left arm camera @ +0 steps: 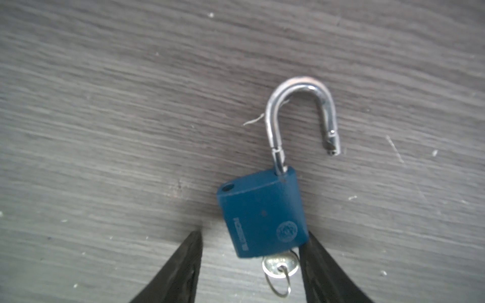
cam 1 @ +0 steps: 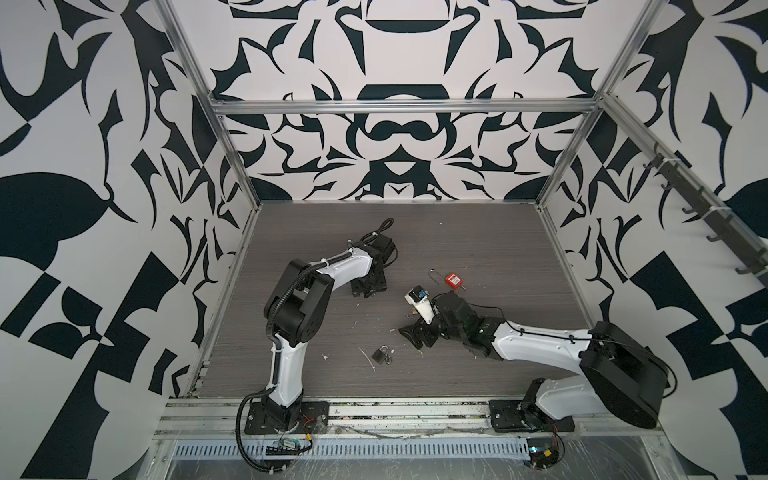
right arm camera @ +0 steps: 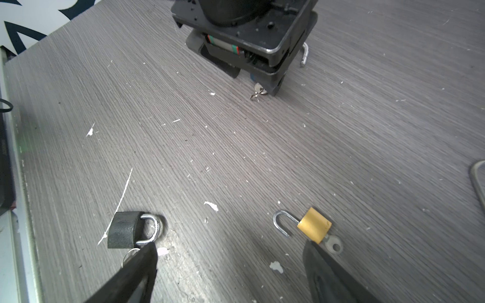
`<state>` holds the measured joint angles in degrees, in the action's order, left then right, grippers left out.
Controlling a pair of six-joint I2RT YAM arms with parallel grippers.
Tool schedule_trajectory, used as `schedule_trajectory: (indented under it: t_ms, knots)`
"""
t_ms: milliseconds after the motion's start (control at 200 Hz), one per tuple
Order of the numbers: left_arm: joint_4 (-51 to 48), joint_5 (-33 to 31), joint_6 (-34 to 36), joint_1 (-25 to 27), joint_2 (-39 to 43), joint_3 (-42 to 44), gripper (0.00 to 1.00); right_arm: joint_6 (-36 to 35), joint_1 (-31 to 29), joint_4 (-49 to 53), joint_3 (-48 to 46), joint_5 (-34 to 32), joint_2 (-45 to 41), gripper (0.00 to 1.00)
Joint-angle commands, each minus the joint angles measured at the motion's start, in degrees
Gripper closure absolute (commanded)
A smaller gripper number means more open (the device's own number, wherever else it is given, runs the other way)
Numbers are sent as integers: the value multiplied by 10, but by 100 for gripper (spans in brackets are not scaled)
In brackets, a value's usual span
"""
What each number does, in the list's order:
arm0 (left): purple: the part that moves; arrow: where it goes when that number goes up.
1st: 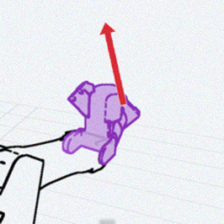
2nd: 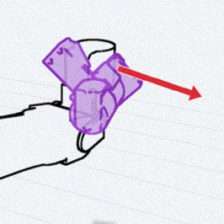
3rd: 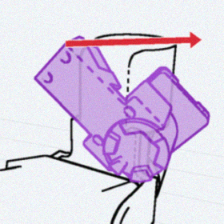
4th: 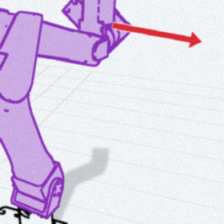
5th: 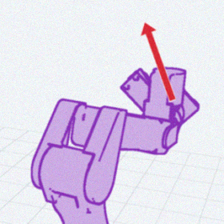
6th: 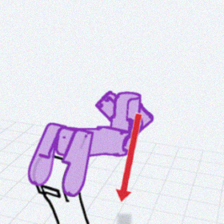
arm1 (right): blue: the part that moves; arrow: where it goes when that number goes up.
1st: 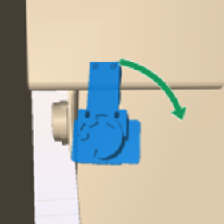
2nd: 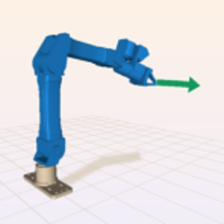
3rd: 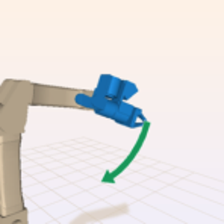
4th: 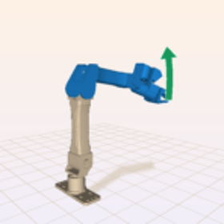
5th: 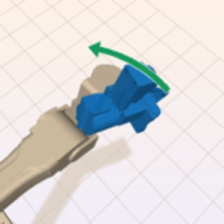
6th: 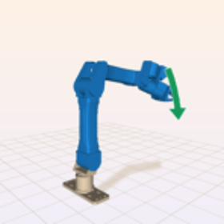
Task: Lock with the key
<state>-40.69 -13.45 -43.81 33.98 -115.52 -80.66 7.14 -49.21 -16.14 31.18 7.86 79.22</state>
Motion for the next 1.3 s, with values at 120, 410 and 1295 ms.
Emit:
schedule_trajectory:
  t_ms: [120, 410, 1295]
  knots:
    - [3, 5, -25, -9, -14, 2, 40, -6, -3, -10, 22, -11, -3, 11]
    - [36, 39, -91, -12, 16, 19, 26, -4, -2, -4, 33, 1, 8, 12]
    - [-65, -13, -174, -4, -67, -59, 62, 0, -3, 13, 34, -35, -16, 13]
